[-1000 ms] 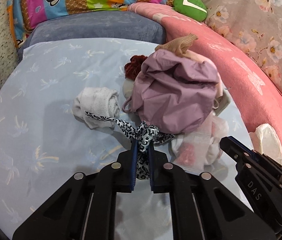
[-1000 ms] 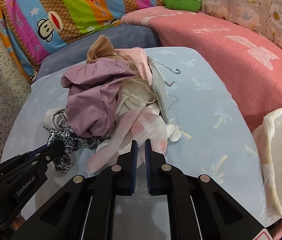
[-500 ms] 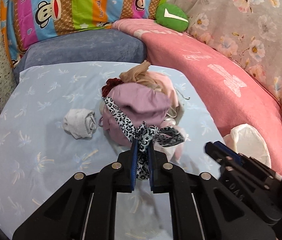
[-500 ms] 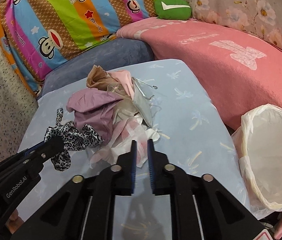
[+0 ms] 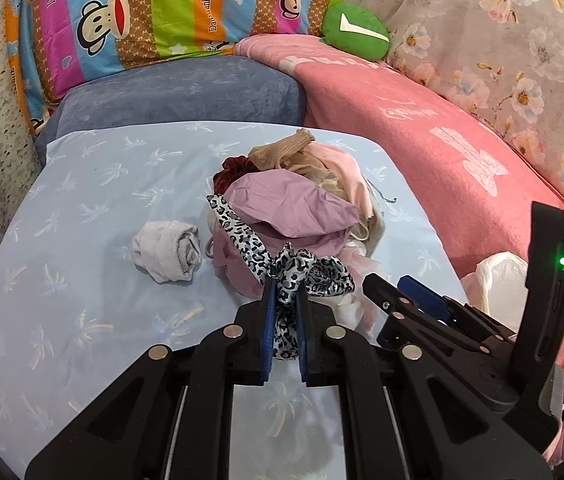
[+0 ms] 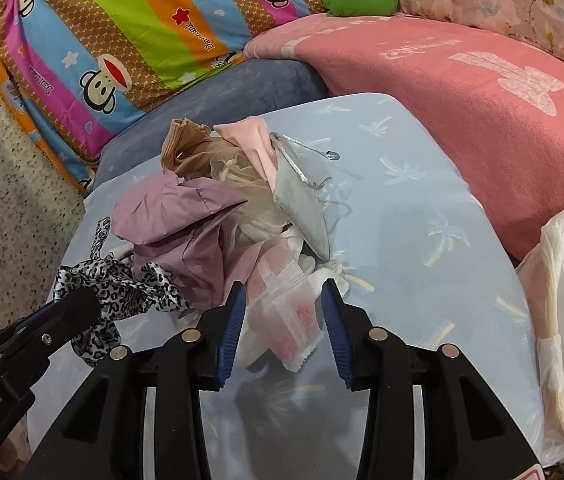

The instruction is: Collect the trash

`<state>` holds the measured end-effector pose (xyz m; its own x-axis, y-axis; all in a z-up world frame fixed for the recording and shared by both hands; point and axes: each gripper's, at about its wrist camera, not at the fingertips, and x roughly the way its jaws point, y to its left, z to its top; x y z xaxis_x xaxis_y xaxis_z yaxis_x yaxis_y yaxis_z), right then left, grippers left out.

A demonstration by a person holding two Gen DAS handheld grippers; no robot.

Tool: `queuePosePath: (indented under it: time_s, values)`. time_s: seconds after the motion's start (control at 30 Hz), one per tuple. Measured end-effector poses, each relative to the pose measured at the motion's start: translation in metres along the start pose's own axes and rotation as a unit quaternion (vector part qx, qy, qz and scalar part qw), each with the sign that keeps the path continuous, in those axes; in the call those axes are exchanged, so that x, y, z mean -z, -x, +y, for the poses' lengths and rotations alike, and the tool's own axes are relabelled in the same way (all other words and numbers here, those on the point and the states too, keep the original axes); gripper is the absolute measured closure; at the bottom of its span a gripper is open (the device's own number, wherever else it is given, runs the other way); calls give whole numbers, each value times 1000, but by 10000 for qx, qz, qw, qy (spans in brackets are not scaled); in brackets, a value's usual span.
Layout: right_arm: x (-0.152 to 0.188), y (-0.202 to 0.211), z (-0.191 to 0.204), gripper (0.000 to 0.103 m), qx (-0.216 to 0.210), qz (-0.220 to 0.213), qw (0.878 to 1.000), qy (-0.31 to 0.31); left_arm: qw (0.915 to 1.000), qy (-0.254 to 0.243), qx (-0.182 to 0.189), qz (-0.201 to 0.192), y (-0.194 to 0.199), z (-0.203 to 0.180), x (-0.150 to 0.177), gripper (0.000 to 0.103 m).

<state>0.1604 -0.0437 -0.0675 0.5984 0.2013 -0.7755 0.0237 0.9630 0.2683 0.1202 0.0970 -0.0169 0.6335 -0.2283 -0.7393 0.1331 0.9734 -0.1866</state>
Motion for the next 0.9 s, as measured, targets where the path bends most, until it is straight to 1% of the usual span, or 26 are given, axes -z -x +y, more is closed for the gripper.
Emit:
queuePosePath:
  time_s: [0.07, 0.1, 0.13, 0.17, 0.2, 0.23, 0.37, 0.53, 0.6, 0.7, 0.8, 0.9]
  values:
    - [0, -7, 1, 68, -34, 61, 10000, 4, 10000, -26, -64, 8, -2, 1, 0, 94]
    - [2, -9, 2, 79, -60, 90, 9999, 14, 10000, -21, -61, 18, -3, 1, 0, 94]
    - [3, -9, 2, 87, -69, 112, 9999, 36, 10000, -15, -63, 28, -3, 1, 0, 94]
    - [4, -8, 3, 90, -78, 111, 9999, 44, 10000, -11, -73, 34, -3, 2, 0, 94]
    - [6, -5, 3, 96, -87, 100, 9999, 37, 10000, -8, -80, 38, -3, 2, 0, 93]
    - [8, -2, 3, 97, -108, 84, 9999, 28, 10000, -6, -81, 40, -3, 2, 0, 94]
    - [14, 19, -3, 99, -235, 2, 9997, -85, 10000, -28, -69, 30, 0, 0, 0, 94]
    - [14, 58, -10, 99, -243, -314, 9991, -163, 9999, -137, 0, -33, 9, -14, 1, 94]
    - [12, 74, -14, 99, -180, -479, 9985, -178, 9998, -203, 45, -71, 14, -20, 1, 94]
    - [6, 92, -22, 99, -214, -626, 9976, -226, 9993, -327, 112, -130, 20, -34, 0, 94]
    - [6, 100, -35, 99, -192, -601, 9976, -275, 9988, -413, 182, -173, 26, -47, 0, 94]
    - [17, 100, -44, 99, -157, -485, 9982, -320, 9984, -482, 235, -195, 29, -55, 3, 93]
